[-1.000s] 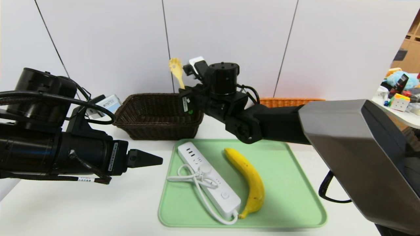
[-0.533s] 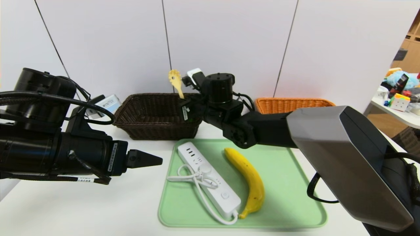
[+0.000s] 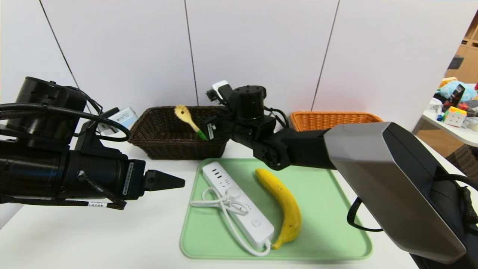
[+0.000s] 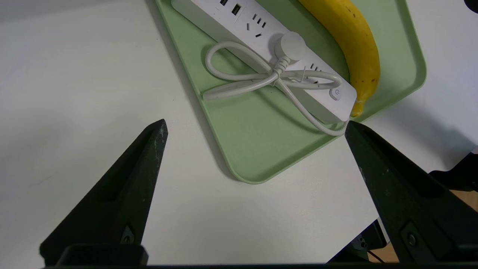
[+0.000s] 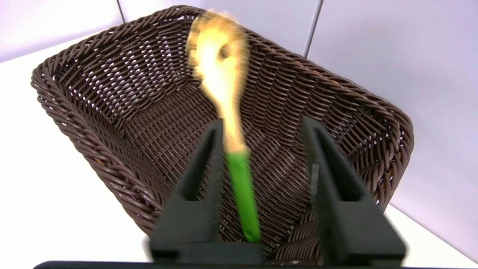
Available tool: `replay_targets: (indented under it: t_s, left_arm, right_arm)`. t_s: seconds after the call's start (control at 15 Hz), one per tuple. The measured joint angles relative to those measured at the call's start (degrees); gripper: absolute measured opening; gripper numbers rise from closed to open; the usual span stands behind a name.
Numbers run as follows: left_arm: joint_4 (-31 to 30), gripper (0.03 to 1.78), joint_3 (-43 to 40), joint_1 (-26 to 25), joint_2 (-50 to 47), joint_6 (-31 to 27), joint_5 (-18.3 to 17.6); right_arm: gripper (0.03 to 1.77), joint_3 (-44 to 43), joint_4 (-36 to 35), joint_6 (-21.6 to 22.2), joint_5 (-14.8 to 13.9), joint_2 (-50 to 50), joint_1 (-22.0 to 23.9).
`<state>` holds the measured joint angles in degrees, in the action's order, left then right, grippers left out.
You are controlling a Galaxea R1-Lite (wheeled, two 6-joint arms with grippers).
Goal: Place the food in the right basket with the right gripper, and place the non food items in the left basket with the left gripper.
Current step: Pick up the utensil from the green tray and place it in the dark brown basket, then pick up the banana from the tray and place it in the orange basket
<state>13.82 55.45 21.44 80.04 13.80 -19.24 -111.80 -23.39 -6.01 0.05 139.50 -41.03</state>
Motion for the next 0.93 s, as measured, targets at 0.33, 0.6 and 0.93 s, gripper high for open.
replay_targets:
  t_s: [0.33,0.6,0.93]
  left_arm:
    - [0.0,1.69,0.1,0.0,0.0,0.0,0.0]
    - [-0.1,1.69,0.3,0.0,-0.3,0.0,0.1]
    - [-2.0,1.69,0.5,-0.1,-1.2,0.4,0.0]
  right_arm:
    - [1.22,0.0,-0.2,0.0,0.1,-0.2,0.2]
    - [1.42,0.0,1.5,0.0,0.1,-2.7,0.9]
    - [1.56,0.4,11.3,0.3,-1.4,-9.0,3.5]
